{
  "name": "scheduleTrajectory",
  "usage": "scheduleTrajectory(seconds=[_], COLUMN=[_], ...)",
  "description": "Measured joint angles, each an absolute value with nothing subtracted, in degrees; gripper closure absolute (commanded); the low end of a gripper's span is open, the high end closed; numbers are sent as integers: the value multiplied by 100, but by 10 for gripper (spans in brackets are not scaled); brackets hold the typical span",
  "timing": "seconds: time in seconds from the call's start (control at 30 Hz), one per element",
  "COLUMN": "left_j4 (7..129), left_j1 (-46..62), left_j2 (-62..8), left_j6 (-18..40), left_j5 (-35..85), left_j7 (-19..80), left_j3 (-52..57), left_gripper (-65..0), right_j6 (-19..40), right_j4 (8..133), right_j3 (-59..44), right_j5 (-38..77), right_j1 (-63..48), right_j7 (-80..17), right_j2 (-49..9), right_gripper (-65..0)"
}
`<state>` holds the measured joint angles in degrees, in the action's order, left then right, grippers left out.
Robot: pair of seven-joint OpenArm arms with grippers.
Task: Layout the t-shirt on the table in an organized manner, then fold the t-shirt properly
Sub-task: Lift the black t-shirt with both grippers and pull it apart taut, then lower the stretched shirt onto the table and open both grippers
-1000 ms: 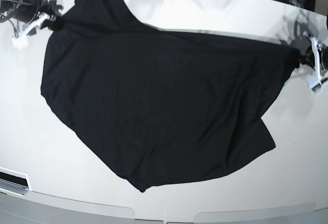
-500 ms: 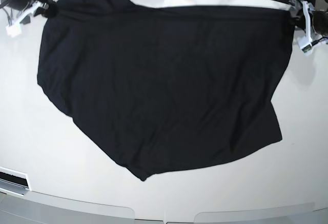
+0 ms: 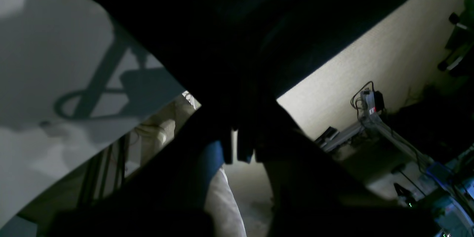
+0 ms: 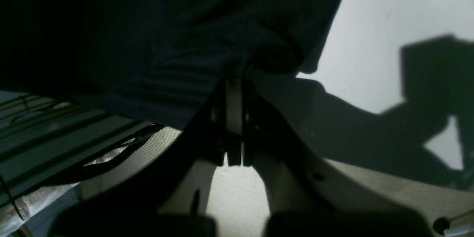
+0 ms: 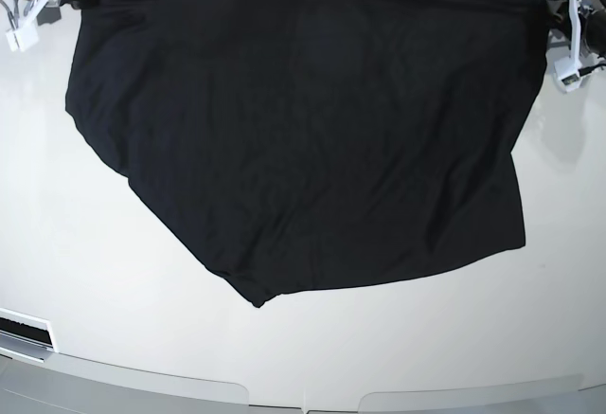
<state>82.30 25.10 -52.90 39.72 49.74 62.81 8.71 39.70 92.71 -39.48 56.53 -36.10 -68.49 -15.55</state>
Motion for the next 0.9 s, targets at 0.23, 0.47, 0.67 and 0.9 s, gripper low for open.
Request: scheduleTrajectory(seconds=[0.23, 0.47, 0.67, 0.9], left_j4=[8232, 8235, 8241, 8243], left_j1=[2508, 2668, 2904, 3345], left_j2=[-5288, -5221, -5446, -5669], left_j6=[3972, 3970, 3970, 3972], left_j5=[4906, 6023, 5675, 5828], left_j7=[6416, 7122, 7074, 7035], left_j3=[871, 871, 871, 875], left_gripper=[0, 0, 0, 0], right_j6=[3970, 3970, 3970, 3970], right_j4=[9273, 9273, 9273, 9273], right_j3=[-3948, -3948, -3948, -3948], right_j5=[5513, 5308, 5347, 5457], right_j1=[-3618, -3621, -3627, -3931], right_j7=[-7030, -7122, -7463, -7505], right_j2=[-1553, -1555, -1551, -1553], right_gripper=[0, 0, 0, 0])
